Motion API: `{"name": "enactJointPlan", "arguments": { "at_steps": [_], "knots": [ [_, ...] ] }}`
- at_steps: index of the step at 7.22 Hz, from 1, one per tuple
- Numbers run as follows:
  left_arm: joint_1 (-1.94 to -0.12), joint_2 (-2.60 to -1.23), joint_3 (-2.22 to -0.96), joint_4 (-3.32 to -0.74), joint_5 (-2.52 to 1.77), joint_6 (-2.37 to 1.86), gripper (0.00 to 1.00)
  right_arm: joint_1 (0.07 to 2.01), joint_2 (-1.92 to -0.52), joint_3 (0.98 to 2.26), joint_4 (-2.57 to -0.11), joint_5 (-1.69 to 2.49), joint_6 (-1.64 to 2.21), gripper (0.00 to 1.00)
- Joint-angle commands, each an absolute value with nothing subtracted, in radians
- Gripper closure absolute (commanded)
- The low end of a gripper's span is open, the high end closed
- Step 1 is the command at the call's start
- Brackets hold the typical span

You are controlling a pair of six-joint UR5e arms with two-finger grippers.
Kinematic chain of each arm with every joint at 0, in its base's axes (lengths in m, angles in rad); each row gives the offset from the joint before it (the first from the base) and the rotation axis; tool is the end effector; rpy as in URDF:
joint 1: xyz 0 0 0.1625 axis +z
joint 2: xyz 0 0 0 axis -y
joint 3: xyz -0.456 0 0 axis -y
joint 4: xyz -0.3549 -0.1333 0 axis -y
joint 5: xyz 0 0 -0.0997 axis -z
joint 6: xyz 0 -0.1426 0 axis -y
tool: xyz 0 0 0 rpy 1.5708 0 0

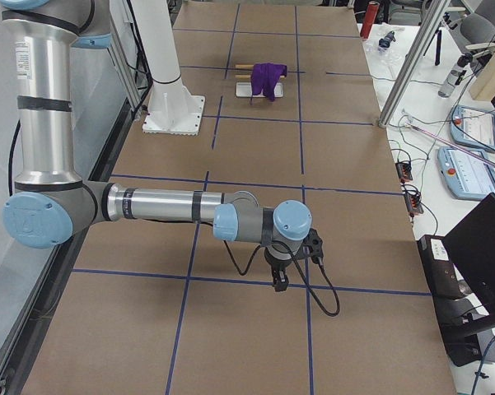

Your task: Hang towel on rack

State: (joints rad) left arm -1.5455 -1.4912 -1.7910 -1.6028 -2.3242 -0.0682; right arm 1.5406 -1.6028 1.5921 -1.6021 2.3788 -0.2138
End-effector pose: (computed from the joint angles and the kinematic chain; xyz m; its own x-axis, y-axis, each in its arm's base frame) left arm -0.0248 -0.4320 0.6527 0.7262 0.0685 -0.6841 0.0246 0.9918 0.1254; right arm 0.0170 -0.4365 0.7247 0.6694 -0.2026 0.7147 0.1762 0.9779 0.1122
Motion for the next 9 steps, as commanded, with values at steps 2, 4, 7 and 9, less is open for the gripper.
{"name": "enactJointPlan", "arguments": {
  "at_steps": [2,4,7,9],
  "knots": [
    [-1.543,-1.479,-1.798,-1.591,-2.298,-0.067,0.00,1.540,-1.609,1.598,-1.598,2.365,-0.213,0.00],
    [-1.539,-1.479,-1.802,-1.591,-2.342,-0.067,0.00,1.540,-1.606,1.608,-1.600,2.367,-0.213,0.00],
    [-1.536,-1.465,-1.808,-1.597,-2.345,-0.069,0.00,1.540,-1.608,1.620,-1.598,2.370,-0.215,0.00],
    [-1.537,-1.471,-1.812,-1.586,-2.344,-0.069,0.00,1.540,-1.615,1.637,-1.598,2.372,-0.215,0.00]
  ]
}}
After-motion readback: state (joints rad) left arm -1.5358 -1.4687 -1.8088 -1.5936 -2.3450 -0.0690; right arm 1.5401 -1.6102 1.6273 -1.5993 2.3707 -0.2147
